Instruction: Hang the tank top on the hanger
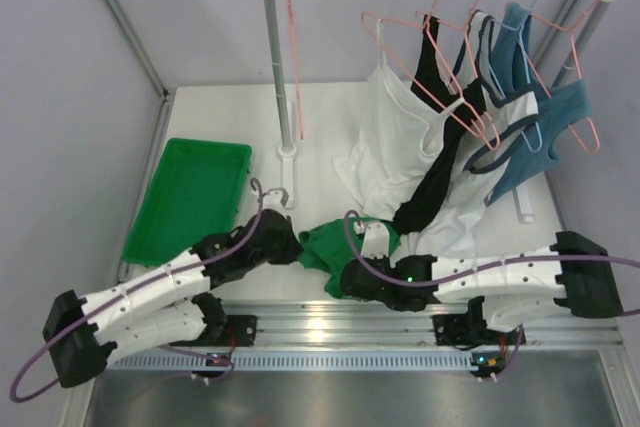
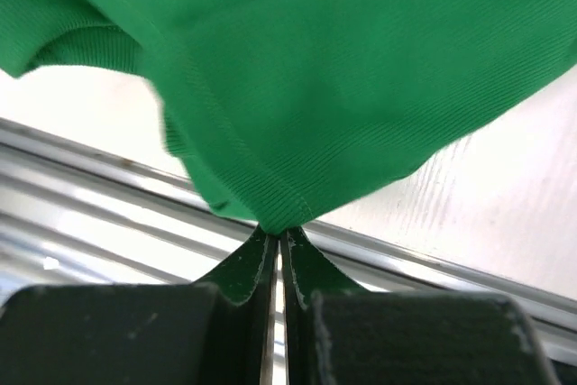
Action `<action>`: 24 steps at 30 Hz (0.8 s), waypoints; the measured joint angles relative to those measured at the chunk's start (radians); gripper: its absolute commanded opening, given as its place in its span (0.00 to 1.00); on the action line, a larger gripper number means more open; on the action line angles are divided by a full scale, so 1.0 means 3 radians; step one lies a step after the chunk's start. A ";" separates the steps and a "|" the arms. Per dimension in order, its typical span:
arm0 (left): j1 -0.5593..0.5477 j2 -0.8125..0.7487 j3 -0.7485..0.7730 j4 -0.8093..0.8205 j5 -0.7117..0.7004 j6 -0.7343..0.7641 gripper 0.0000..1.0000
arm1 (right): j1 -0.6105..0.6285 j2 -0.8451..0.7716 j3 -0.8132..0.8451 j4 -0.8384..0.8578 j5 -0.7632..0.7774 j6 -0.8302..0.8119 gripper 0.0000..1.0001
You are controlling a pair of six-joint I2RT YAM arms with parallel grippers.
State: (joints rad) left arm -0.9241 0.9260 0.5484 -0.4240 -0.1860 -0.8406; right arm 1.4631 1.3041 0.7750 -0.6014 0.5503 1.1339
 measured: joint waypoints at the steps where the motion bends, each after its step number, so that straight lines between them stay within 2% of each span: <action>1: 0.0003 -0.0088 0.0209 -0.0181 -0.0061 0.0041 0.00 | 0.0000 -0.0102 0.0081 -0.0102 0.0053 -0.0025 0.00; 6: 0.0025 -0.0333 0.1139 -0.0721 -0.0287 0.0212 0.00 | -0.0009 -0.0580 0.0608 -0.0543 0.0329 -0.0172 0.03; 10: 0.0028 -0.0322 0.1754 -0.1057 -0.0364 0.0348 0.00 | -0.0045 -0.0748 0.0849 -0.0720 0.0481 -0.0310 0.02; 15: 0.0028 -0.0155 0.2271 -0.1354 -0.0456 0.0507 0.00 | -0.0160 -0.0769 0.0940 -0.0940 0.0584 -0.0481 0.00; 19: 0.0034 -0.0042 0.2454 -0.1485 -0.0511 0.0581 0.00 | -0.0315 -0.0872 0.1045 -0.1164 0.0689 -0.0573 0.01; 21: 0.0034 -0.0022 0.2488 -0.1549 -0.0510 0.0601 0.00 | -0.0459 -0.1013 0.1047 -0.1194 0.0715 -0.0633 0.08; 22: 0.0037 -0.0015 0.2500 -0.1570 -0.0507 0.0610 0.00 | -0.0567 -0.1108 0.1047 -0.1203 0.0711 -0.0682 0.18; 24: 0.0038 0.0001 0.2504 -0.1582 -0.0484 0.0623 0.00 | -0.0744 -0.1244 0.1044 -0.1195 0.0683 -0.0782 0.30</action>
State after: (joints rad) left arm -0.9127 0.9264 1.2995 -0.8986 -0.3313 -0.6537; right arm 1.2400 0.9310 1.0882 -0.9600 0.7551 0.8993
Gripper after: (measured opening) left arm 0.023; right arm 0.189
